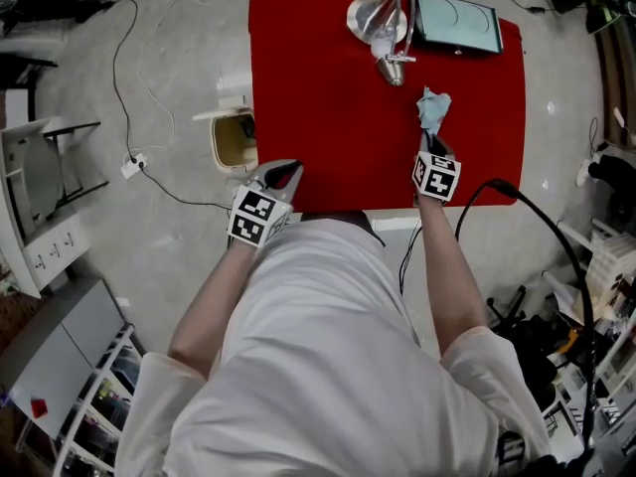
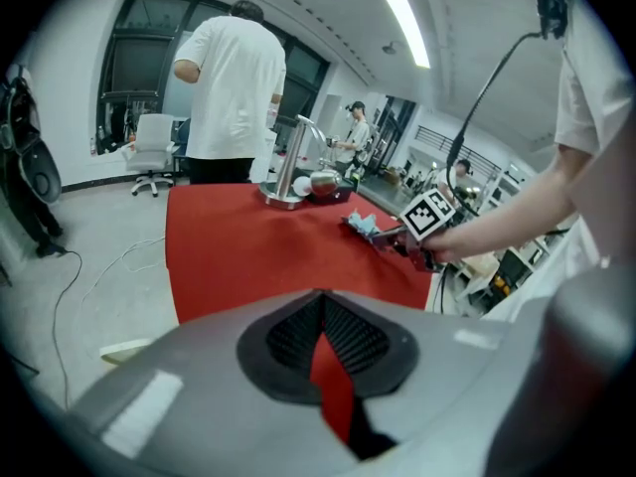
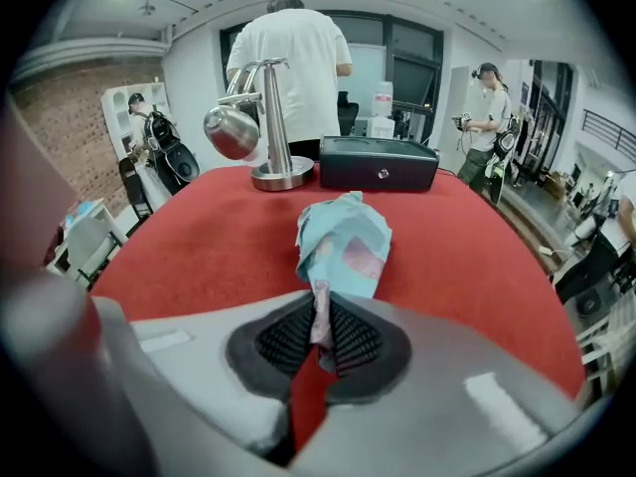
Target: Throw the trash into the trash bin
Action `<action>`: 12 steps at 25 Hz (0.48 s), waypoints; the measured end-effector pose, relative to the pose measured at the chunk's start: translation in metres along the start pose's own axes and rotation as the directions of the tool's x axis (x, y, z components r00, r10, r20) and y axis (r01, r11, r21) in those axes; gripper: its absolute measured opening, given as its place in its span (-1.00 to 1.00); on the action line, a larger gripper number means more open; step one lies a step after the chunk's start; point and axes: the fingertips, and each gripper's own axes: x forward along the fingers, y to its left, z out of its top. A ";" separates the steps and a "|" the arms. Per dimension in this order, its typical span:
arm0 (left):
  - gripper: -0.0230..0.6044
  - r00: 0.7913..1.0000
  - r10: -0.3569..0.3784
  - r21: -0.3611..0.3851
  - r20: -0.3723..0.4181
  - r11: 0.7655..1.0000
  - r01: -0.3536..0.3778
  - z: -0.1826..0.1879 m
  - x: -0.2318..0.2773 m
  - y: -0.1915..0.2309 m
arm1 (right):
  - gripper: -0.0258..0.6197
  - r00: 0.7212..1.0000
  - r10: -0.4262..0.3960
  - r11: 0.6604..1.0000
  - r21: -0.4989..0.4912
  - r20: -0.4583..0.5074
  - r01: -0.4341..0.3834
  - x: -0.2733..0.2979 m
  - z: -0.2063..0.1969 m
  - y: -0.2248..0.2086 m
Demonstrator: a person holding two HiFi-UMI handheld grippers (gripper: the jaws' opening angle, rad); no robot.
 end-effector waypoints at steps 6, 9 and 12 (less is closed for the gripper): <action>-0.91 0.999 0.026 -0.006 0.029 1.000 -0.026 -0.004 -0.021 0.014 | -0.89 0.999 0.038 0.999 -0.017 0.027 -0.038 -0.013 0.002 0.036; -0.91 0.998 0.037 -0.012 0.043 0.999 -0.037 -0.010 -0.031 0.021 | -0.89 0.998 0.059 0.998 -0.029 0.034 -0.058 -0.017 0.003 0.056; -0.91 0.998 0.045 -0.014 0.051 0.999 -0.044 -0.017 -0.044 0.028 | -0.89 0.996 0.077 0.996 -0.047 0.042 -0.075 -0.023 0.005 0.078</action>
